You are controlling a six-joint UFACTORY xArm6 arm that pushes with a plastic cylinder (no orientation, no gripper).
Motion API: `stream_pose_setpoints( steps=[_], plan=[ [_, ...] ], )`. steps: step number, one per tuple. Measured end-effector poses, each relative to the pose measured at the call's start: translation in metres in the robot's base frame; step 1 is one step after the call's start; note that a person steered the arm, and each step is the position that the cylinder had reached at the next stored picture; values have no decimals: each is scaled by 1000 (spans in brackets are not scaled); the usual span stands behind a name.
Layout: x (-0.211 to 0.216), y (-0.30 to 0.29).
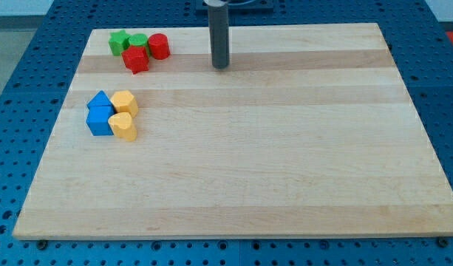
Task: Move your arm above the red circle
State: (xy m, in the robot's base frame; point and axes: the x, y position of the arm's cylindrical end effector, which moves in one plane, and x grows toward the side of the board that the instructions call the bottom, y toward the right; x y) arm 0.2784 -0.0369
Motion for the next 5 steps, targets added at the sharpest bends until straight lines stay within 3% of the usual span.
stream_pose_setpoints(
  steps=[2, 5],
  plan=[
    [-84, -11],
    [-87, -58]
  ],
)
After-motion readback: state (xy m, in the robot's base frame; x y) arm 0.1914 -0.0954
